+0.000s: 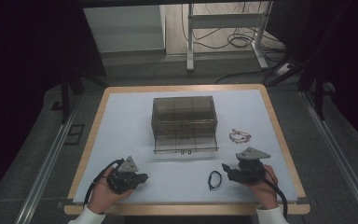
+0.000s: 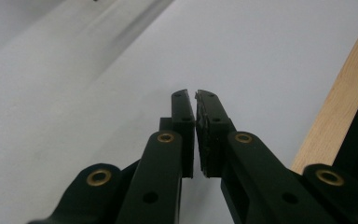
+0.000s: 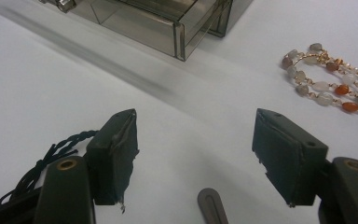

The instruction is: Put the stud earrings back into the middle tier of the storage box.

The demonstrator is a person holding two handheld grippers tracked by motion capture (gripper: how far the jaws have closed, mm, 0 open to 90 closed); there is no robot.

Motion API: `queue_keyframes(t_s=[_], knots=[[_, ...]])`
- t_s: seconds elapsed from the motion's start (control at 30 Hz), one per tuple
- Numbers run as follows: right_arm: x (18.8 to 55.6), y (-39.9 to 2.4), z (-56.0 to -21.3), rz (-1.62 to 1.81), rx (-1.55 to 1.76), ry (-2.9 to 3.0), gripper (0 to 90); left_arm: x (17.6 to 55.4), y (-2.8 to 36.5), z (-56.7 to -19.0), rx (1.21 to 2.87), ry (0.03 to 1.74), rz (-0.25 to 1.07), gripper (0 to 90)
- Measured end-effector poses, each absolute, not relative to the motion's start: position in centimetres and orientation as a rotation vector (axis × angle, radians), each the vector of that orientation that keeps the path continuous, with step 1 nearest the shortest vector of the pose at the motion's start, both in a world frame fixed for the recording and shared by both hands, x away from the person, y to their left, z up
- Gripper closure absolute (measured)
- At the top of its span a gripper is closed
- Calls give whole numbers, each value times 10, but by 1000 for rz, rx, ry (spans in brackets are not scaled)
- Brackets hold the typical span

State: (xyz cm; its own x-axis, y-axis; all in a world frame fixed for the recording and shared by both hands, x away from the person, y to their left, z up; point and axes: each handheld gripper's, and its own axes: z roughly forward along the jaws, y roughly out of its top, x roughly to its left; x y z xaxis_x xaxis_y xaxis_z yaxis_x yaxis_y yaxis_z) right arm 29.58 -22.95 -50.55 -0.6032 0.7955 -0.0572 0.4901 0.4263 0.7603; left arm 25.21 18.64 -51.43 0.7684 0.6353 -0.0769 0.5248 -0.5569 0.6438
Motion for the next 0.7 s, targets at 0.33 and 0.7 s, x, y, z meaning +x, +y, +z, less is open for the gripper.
queue_keyframes(t_s=[0.33,0.7], knots=[[296,-229,-505,1012,1093,2275,310,260,186,-506,2273,865,222,863],[296,-230,-505,1012,1095,2274,310,270,185,-491,2255,853,238,864]])
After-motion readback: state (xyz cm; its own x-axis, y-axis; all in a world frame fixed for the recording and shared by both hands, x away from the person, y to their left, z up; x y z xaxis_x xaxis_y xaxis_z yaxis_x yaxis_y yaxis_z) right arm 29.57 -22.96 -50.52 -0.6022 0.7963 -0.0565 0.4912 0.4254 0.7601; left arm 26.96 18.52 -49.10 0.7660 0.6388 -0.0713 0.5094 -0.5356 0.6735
